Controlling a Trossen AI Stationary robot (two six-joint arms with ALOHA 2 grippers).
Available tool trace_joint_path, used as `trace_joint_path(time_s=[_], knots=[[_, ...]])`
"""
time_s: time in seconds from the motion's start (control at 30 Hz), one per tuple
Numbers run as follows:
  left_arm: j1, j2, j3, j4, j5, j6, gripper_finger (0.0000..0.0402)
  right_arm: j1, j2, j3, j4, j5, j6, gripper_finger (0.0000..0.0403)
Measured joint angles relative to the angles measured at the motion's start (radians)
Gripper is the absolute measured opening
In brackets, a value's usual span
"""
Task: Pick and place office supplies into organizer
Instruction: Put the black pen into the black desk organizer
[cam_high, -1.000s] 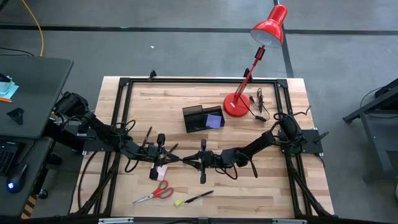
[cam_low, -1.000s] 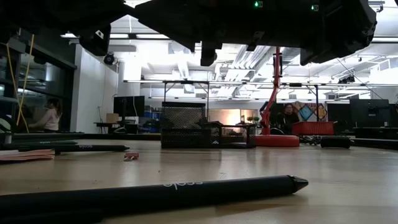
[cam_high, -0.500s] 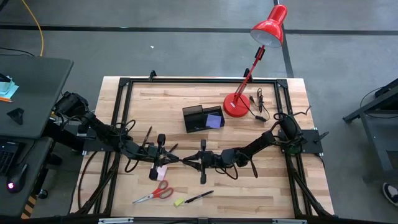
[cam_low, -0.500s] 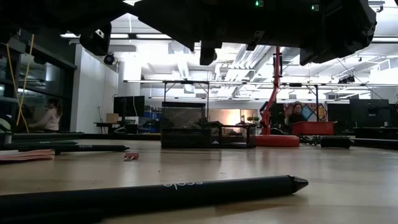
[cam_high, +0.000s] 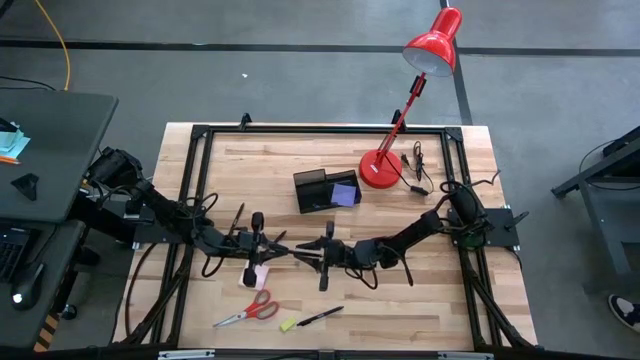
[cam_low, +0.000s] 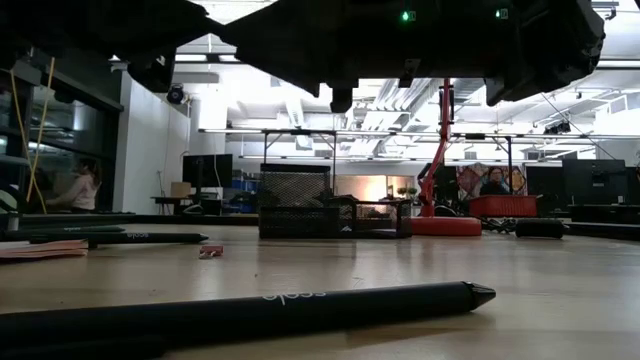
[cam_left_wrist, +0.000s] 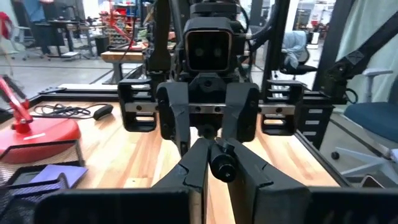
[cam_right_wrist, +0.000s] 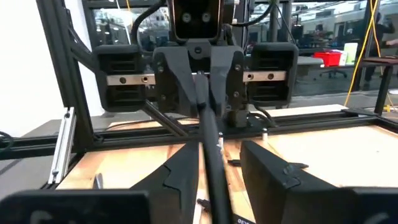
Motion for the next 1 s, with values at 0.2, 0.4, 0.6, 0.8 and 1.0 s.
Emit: trace_joint_path(time_s=[0.2, 0.4, 0.6, 0.8, 1.0], knots=[[0.000, 0.000, 0.000, 0.000, -0.028, 0.003, 0.0025, 0.039, 0.000, 0.000, 0.023, 0.064, -0.128, 0.0129], [0.001, 0.000, 0.000, 0.000, -0.050, 0.006, 0.0023, 0.080, 0.000, 0.000, 0.022, 0.242, -0.179, 0.0130], [0.000, 0.000, 0.000, 0.000, -0.083, 0.006, 0.0030, 0.128, 0.000, 0.000, 0.015, 0.303, -0.214, 0.0131], [0.001, 0.000, 0.000, 0.006, -0.086, 0.007, 0.0023, 0.173, 0.000, 0.000, 0.015, 0.318, -0.255, 0.0130], [0.001, 0.000, 0.000, 0.009, -0.137, 0.008, 0.0031, 0.236, 0.000, 0.000, 0.015, 0.451, -0.330, 0.0129]])
